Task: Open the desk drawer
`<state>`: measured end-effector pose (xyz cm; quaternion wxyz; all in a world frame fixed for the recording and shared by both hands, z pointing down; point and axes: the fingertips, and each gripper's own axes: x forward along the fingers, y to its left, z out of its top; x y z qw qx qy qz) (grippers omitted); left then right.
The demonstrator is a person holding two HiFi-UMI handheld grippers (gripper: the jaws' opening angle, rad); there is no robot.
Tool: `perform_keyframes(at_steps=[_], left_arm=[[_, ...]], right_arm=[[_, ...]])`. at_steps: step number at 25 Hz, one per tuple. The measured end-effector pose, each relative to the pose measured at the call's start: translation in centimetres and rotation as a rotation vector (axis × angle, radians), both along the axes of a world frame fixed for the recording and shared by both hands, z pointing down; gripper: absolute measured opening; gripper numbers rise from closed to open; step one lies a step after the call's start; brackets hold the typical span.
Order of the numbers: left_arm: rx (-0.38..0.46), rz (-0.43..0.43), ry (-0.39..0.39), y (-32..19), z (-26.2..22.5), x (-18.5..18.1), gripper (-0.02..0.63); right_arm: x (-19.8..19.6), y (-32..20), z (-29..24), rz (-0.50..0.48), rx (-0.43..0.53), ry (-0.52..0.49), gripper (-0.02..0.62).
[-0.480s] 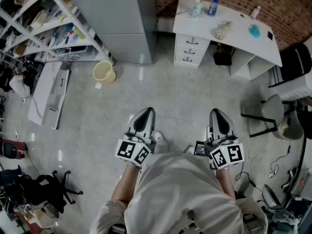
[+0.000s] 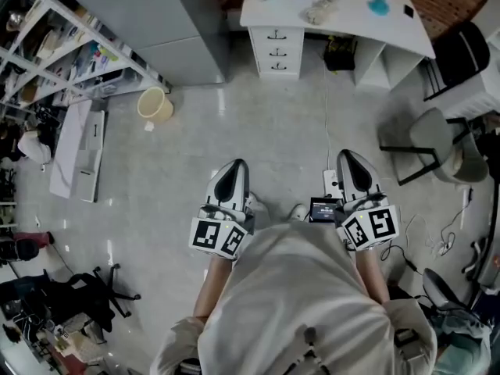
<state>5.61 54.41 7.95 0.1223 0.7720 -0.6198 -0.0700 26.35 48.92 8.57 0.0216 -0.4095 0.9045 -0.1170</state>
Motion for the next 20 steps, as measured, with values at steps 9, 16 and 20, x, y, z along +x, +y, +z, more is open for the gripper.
perform_keyframes(at_steps=[9,16,20], left_arm=[[-0.008,0.059,-0.087,2.7,-0.2,0.3,0.008],[-0.01,0.063,-0.032,3.9,0.5,-3.6,0.008],[-0.013,0.063,-0.035,5.1,1.0,-6.2,0.008]], right_arm=[[-0.4,3.2,-0.6,0.05,-0.01,-0.026,0.026],[-3.3,4.3,-0.8,0.069,-0.015,-0.004,0.026],[-5.9,5.2,-0.8,0.082,-0.012,-0.008,0.026]])
